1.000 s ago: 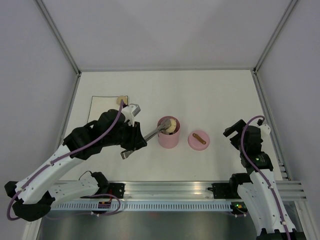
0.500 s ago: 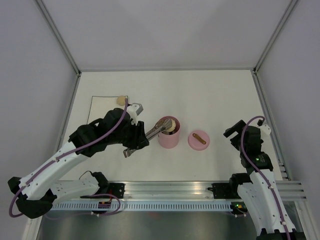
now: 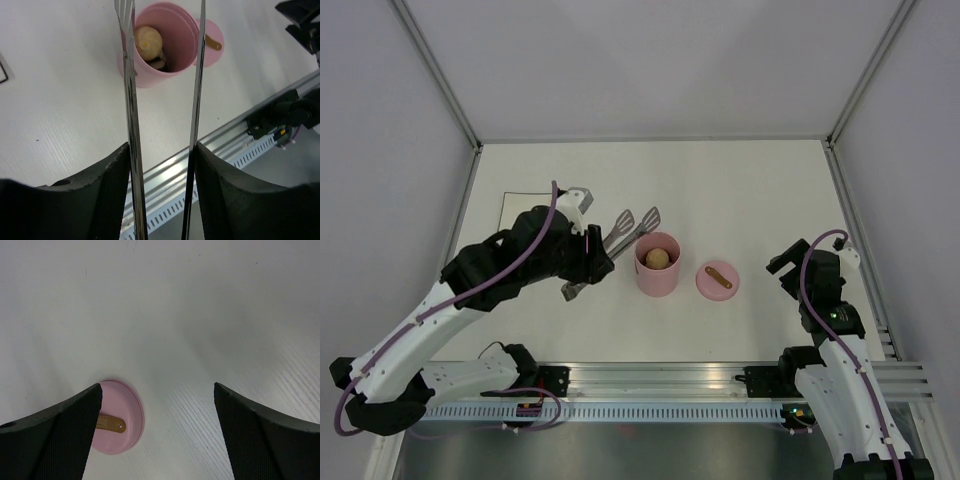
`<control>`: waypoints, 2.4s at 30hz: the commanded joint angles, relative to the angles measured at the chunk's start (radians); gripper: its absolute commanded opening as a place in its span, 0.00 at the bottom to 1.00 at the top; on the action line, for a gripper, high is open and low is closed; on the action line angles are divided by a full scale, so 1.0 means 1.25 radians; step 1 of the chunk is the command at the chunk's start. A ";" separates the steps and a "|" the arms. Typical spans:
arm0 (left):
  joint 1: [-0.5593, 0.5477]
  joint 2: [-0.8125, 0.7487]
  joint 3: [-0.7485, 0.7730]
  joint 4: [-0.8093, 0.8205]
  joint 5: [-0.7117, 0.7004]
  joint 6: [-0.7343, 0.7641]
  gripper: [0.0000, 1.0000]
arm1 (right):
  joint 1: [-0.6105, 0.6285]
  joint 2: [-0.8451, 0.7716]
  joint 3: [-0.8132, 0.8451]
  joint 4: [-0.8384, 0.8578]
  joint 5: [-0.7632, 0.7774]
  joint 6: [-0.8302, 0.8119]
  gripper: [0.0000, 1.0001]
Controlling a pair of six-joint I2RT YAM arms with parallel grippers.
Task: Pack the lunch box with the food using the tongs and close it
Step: Pick up the food using the clamp
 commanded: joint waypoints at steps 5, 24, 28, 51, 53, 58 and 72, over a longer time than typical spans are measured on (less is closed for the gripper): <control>0.192 0.039 0.075 -0.010 -0.192 0.062 0.62 | 0.003 0.024 -0.002 0.050 -0.032 -0.024 0.98; 0.557 0.196 -0.037 0.184 -0.057 0.137 0.60 | 0.003 0.030 -0.027 0.104 -0.107 -0.104 0.98; 0.562 0.238 -0.052 0.206 -0.043 0.135 0.60 | 0.004 0.012 -0.044 0.098 -0.104 -0.097 0.98; 0.555 0.427 -0.024 0.258 -0.034 0.157 0.56 | 0.003 0.021 -0.068 0.111 -0.100 -0.087 0.98; 0.556 0.435 -0.011 0.259 -0.034 0.159 0.56 | 0.003 0.025 -0.070 0.113 -0.101 -0.082 0.98; 0.550 0.468 -0.003 0.260 -0.022 0.162 0.54 | 0.003 0.030 -0.068 0.111 -0.095 -0.082 0.98; 0.540 0.351 0.011 0.234 -0.035 0.184 0.27 | 0.003 0.050 -0.051 0.106 -0.078 -0.083 0.98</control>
